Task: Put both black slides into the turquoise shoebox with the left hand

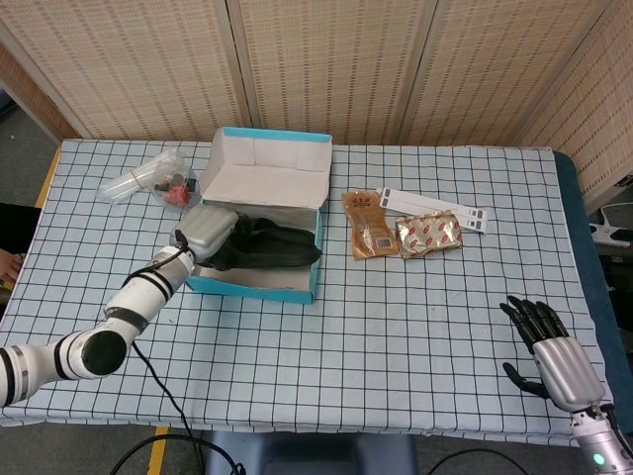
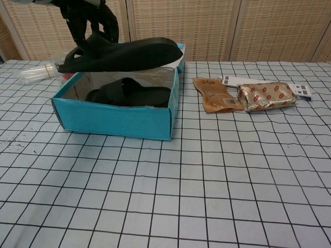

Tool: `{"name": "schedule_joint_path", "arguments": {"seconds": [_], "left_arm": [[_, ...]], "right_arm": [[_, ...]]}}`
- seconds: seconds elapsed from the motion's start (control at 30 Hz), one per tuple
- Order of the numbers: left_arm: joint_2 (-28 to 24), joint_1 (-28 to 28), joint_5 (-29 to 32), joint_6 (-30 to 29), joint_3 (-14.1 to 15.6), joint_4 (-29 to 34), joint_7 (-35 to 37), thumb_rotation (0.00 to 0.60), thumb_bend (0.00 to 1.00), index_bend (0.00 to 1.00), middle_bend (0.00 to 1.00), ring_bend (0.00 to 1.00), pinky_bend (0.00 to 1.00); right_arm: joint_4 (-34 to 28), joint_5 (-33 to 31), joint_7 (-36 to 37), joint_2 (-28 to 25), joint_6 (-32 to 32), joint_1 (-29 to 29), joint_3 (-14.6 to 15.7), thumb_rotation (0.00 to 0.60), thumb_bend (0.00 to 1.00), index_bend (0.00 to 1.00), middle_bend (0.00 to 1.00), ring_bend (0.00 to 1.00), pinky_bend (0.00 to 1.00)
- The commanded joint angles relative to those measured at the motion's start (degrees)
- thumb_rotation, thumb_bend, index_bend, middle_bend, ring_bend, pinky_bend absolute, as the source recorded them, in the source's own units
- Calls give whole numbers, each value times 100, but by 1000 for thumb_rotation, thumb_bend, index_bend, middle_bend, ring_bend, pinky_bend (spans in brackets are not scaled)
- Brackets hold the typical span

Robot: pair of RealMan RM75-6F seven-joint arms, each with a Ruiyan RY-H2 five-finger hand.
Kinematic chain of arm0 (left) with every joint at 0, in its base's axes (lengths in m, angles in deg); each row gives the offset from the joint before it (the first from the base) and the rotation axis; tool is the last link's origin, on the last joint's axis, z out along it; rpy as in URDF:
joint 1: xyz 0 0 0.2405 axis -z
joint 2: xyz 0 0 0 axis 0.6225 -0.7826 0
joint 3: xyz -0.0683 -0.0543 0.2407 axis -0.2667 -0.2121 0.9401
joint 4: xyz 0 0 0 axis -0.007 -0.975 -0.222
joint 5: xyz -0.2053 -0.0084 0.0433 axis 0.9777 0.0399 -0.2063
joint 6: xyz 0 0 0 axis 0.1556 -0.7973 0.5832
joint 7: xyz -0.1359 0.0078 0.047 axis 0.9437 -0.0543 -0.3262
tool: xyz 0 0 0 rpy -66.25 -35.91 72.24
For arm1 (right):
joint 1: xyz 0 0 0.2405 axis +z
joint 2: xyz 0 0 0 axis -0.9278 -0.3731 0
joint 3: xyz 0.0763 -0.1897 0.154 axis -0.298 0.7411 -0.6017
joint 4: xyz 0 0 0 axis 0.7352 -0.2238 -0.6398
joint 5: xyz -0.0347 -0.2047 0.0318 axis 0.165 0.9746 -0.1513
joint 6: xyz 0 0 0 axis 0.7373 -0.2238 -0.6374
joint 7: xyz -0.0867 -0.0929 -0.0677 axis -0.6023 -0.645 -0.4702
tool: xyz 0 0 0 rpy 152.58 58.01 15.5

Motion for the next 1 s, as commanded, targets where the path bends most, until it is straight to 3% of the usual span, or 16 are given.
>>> {"name": "schedule_joint_path", "arguments": {"seconds": [0.03, 0.37, 0.57, 1.0], "left_arm": [[257, 592, 438, 178, 381, -407, -120, 600, 576, 473, 617, 544, 516], [529, 1569, 1605, 357, 1431, -912, -247, 600, 577, 474, 622, 548, 520], [449, 1961, 2119, 463, 1855, -861, -187, 600, 574, 474, 621, 548, 522], [702, 2402, 2310, 1357, 2579, -1371, 295, 600, 578, 481, 628, 555, 524]], "right_arm": [[1, -14, 7, -5, -1, 2, -4, 600, 226, 0, 0, 0, 0], [29, -65, 66, -14, -77, 48, -13, 600, 227, 0, 0, 0, 0], [28, -52, 61, -16, -86, 54, 4, 600, 226, 0, 0, 0, 0], [28, -41, 78, -11, -60, 48, 18, 600, 226, 0, 0, 0, 0]]}}
